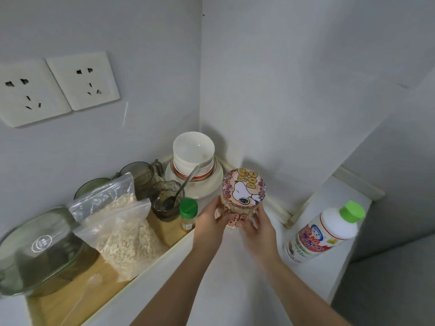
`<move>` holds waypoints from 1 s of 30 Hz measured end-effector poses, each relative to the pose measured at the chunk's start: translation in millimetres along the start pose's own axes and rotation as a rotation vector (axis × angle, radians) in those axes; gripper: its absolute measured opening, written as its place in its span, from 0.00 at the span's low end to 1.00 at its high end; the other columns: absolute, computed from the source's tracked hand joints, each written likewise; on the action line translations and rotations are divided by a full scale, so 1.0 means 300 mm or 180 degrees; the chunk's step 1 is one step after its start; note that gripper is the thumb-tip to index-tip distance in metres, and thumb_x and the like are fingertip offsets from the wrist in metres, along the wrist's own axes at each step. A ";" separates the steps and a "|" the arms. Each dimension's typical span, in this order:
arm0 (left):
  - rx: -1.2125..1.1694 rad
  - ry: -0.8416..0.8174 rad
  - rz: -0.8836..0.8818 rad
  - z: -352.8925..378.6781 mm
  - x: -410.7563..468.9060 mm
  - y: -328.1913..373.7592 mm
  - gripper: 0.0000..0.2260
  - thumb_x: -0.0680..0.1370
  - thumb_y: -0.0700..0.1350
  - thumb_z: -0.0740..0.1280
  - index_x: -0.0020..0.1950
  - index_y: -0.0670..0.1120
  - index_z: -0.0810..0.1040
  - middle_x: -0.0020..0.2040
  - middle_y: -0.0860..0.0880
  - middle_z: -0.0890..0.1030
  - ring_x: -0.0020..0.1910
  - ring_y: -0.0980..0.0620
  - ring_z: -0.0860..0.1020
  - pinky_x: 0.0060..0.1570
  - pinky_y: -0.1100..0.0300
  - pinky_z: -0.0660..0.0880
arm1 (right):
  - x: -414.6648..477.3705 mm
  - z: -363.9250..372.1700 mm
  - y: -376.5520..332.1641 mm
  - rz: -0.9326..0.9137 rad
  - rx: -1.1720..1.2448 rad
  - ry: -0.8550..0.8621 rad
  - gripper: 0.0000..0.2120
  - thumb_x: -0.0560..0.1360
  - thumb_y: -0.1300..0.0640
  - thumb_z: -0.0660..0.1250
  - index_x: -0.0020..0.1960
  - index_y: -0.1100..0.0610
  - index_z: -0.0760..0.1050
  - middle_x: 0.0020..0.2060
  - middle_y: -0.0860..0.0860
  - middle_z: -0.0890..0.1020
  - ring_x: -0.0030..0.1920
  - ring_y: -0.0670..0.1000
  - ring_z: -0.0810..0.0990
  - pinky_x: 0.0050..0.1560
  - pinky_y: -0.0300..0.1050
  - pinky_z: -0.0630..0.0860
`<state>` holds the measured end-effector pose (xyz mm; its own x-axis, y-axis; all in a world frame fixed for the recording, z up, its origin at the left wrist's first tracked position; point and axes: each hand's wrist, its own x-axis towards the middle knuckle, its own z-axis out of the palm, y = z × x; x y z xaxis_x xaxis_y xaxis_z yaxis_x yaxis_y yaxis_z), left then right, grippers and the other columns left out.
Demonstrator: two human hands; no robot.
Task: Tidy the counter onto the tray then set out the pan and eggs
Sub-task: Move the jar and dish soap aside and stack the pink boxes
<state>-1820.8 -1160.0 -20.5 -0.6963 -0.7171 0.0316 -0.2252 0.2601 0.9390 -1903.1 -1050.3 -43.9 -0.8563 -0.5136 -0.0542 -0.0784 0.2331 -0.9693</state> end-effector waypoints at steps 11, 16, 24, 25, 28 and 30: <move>-0.0110 0.0426 -0.0106 0.080 0.096 -0.050 0.23 0.73 0.42 0.72 0.68 0.49 0.73 0.59 0.55 0.80 0.56 0.64 0.76 0.54 0.73 0.69 | 0.110 0.031 0.005 -0.0081 0.0137 0.0119 0.30 0.73 0.62 0.66 0.73 0.48 0.65 0.64 0.43 0.78 0.64 0.46 0.76 0.66 0.56 0.72; -0.0177 0.0502 -0.0084 0.089 0.095 -0.065 0.23 0.74 0.41 0.72 0.69 0.47 0.73 0.59 0.54 0.79 0.56 0.63 0.76 0.56 0.72 0.71 | 0.104 0.034 0.011 -0.0085 0.0190 0.0100 0.30 0.75 0.67 0.65 0.73 0.48 0.64 0.64 0.44 0.78 0.63 0.49 0.77 0.65 0.57 0.73; 0.0067 0.0360 -0.0201 0.085 0.074 -0.023 0.24 0.76 0.42 0.69 0.71 0.44 0.70 0.61 0.49 0.78 0.58 0.55 0.76 0.48 0.78 0.64 | 0.091 0.018 -0.016 0.0083 0.0198 0.0000 0.29 0.76 0.59 0.67 0.74 0.48 0.62 0.69 0.41 0.72 0.66 0.39 0.72 0.65 0.41 0.71; 0.0114 0.0264 -0.0219 0.079 0.061 -0.019 0.24 0.76 0.43 0.69 0.71 0.45 0.70 0.61 0.48 0.78 0.59 0.51 0.76 0.49 0.74 0.66 | 0.069 0.014 -0.015 0.0241 0.0342 0.0059 0.29 0.77 0.61 0.66 0.74 0.48 0.61 0.71 0.42 0.69 0.66 0.37 0.70 0.66 0.39 0.70; 0.0752 -0.0377 -0.0299 0.060 -0.015 -0.035 0.26 0.79 0.48 0.65 0.75 0.45 0.63 0.71 0.45 0.70 0.69 0.48 0.69 0.64 0.61 0.67 | -0.050 -0.017 0.018 0.0734 0.0397 0.0469 0.30 0.78 0.64 0.64 0.77 0.55 0.58 0.72 0.49 0.68 0.67 0.43 0.71 0.69 0.43 0.67; 0.1792 -0.0966 -0.0110 0.047 -0.074 -0.050 0.27 0.80 0.51 0.62 0.76 0.46 0.59 0.77 0.47 0.59 0.76 0.49 0.57 0.71 0.59 0.57 | -0.146 -0.052 0.052 0.0822 0.0361 0.0665 0.23 0.78 0.64 0.65 0.72 0.58 0.68 0.65 0.50 0.76 0.60 0.43 0.76 0.62 0.37 0.70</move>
<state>-1811.5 -1138.8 -40.0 -0.8256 -0.5375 -0.1714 -0.5170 0.5991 0.6114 -1874.8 -1011.3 -53.0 -0.9274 -0.2668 -0.2623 0.2017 0.2339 -0.9511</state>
